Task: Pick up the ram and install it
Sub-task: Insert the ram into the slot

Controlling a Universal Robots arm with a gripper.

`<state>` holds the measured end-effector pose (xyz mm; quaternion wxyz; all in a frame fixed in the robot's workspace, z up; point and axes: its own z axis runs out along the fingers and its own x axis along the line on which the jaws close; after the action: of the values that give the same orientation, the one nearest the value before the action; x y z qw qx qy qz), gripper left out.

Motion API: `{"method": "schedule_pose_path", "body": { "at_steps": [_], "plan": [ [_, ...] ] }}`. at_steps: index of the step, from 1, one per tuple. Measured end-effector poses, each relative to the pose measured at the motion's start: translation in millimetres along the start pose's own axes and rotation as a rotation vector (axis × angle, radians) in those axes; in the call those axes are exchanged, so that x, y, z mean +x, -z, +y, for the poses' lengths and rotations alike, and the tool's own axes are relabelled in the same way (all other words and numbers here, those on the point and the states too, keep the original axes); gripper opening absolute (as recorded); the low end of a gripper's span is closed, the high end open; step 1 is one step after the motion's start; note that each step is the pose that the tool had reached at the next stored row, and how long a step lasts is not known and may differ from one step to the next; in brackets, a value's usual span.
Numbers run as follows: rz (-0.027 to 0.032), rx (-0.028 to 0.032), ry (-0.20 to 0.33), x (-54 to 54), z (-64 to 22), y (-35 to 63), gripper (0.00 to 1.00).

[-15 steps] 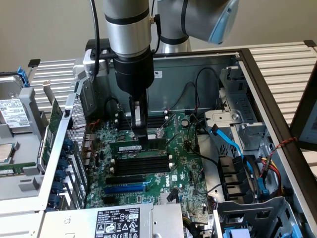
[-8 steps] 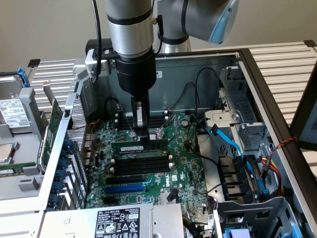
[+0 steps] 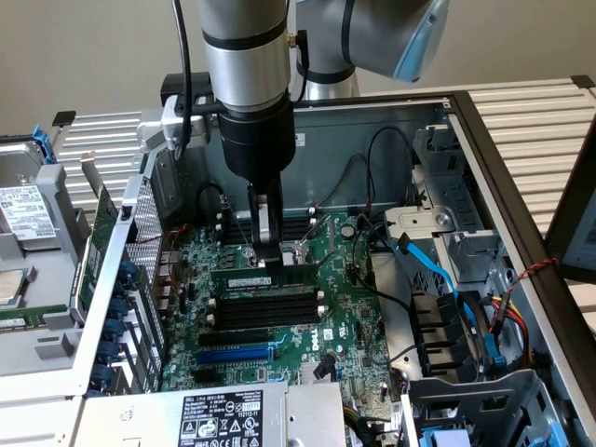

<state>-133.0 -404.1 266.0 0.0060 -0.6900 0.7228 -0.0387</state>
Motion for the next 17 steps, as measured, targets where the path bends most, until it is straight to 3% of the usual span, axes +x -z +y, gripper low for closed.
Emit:
{"method": "schedule_pose_path", "body": {
  "at_steps": [4, 8, 11, 15, 17],
  "plan": [
    [-0.0010, 0.0018, 0.000, 4.7, -0.2, -0.4, 0.13],
    [-0.0077, 0.0020, -0.001, 5.1, 0.0, -1.8, 0.13],
    [-0.0084, 0.0032, -0.001, 5.3, 0.6, -2.2, 0.13],
    [-0.0101, 0.0138, -0.001, 5.3, 2.3, -3.2, 0.13],
    [-0.0139, 0.0185, -0.002, 5.3, 2.6, -3.9, 0.13]
  ]
}}
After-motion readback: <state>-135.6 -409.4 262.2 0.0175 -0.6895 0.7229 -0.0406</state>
